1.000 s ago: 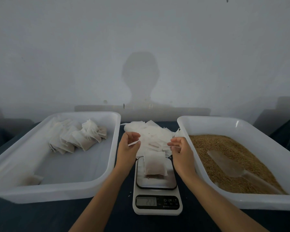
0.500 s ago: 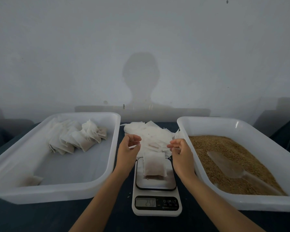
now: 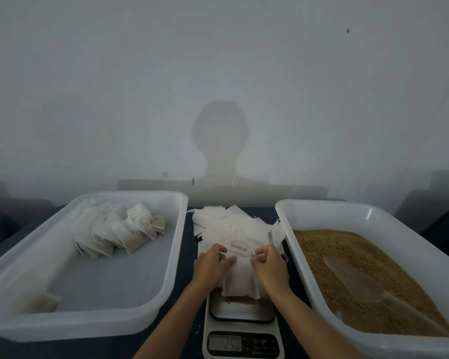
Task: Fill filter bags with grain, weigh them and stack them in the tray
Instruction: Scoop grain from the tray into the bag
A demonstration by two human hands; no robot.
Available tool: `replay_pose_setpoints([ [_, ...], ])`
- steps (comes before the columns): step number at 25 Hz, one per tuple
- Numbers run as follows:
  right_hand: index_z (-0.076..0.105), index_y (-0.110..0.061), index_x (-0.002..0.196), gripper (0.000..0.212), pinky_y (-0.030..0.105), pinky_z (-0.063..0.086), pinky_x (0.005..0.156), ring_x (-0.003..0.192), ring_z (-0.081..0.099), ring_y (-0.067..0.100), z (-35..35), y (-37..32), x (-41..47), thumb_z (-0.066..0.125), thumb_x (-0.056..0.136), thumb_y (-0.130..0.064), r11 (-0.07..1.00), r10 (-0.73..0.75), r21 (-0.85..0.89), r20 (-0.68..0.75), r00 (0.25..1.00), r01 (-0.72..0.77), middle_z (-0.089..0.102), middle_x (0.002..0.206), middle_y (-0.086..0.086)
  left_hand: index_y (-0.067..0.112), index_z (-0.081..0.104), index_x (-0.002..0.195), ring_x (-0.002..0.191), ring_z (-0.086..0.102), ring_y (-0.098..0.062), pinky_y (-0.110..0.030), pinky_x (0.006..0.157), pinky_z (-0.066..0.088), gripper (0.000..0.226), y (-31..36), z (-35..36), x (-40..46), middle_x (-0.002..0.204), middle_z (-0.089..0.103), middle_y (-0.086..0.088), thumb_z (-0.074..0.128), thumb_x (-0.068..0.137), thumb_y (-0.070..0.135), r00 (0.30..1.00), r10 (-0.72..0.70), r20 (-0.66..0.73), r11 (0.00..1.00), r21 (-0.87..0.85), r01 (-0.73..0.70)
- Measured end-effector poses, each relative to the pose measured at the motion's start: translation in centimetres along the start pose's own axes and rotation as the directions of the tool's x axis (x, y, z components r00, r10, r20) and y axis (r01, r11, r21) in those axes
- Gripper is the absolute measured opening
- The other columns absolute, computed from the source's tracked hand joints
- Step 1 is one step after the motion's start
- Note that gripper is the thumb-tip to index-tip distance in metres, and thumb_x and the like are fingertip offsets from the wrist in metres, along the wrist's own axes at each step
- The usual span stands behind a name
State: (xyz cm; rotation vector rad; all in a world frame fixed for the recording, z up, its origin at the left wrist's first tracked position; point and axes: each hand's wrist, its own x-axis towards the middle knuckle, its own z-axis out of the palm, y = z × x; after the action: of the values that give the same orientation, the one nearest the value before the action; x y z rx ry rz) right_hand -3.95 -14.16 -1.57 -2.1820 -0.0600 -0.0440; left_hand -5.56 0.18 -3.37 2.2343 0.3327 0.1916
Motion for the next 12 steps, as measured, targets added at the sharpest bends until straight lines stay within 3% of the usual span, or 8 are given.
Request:
replay_pose_setpoints([
  [2,0.055,-0.017,0.101,0.018,0.038,0.047,0.093,0.097,0.061,0.017,0.1,-0.2,-0.3,0.066,0.087,-0.013,0.999,-0.025,0.045,-0.019,1.000,0.026,0.060,0.092,-0.006,0.022,0.056,0.112,0.095,0.057,-0.010,-0.027,0.088,0.047,0.035,0.3,-0.2,-0.3,0.103,0.062,0.004,0.068,0.084,0.039,1.000,0.014,-0.017,1.000,-0.001,-0.014],
  [5,0.059,-0.015,0.094,0.018,0.023,0.050,0.078,0.091,0.064,0.015,-0.3,-1.4,-1.0,0.069,0.083,-0.006,0.978,-0.112,0.169,-0.069,0.991,0.123,0.062,0.086,-0.006,0.022,0.060,0.103,0.079,0.052,-0.001,-0.012,0.070,0.044,0.029,1.2,-1.2,-1.1,0.089,0.058,0.009,0.074,0.079,0.030,0.992,0.118,-0.039,0.991,-0.054,-0.120],
  [7,0.059,-0.014,0.091,0.017,0.023,0.052,0.077,0.086,0.064,0.012,-0.8,-2.8,-1.4,0.070,0.082,-0.004,0.950,-0.174,0.244,-0.098,0.980,0.193,0.064,0.085,-0.004,0.021,0.061,0.101,0.074,0.051,0.001,-0.006,0.062,0.040,0.027,2.1,-2.4,-1.7,0.084,0.056,0.012,0.074,0.079,0.030,0.978,0.194,-0.072,0.980,-0.032,-0.196],
  [12,0.061,-0.016,0.087,0.015,0.009,0.048,0.067,0.081,0.063,0.004,-0.9,-8.9,-2.5,0.069,0.083,-0.005,0.859,-0.368,0.333,-0.126,0.921,0.388,0.066,0.085,-0.005,0.020,0.061,0.080,0.059,0.047,0.001,-0.010,0.052,0.034,0.015,4.7,-7.8,-3.5,0.065,0.052,0.013,0.071,0.082,0.031,0.908,0.310,-0.282,0.950,0.055,-0.307],
])
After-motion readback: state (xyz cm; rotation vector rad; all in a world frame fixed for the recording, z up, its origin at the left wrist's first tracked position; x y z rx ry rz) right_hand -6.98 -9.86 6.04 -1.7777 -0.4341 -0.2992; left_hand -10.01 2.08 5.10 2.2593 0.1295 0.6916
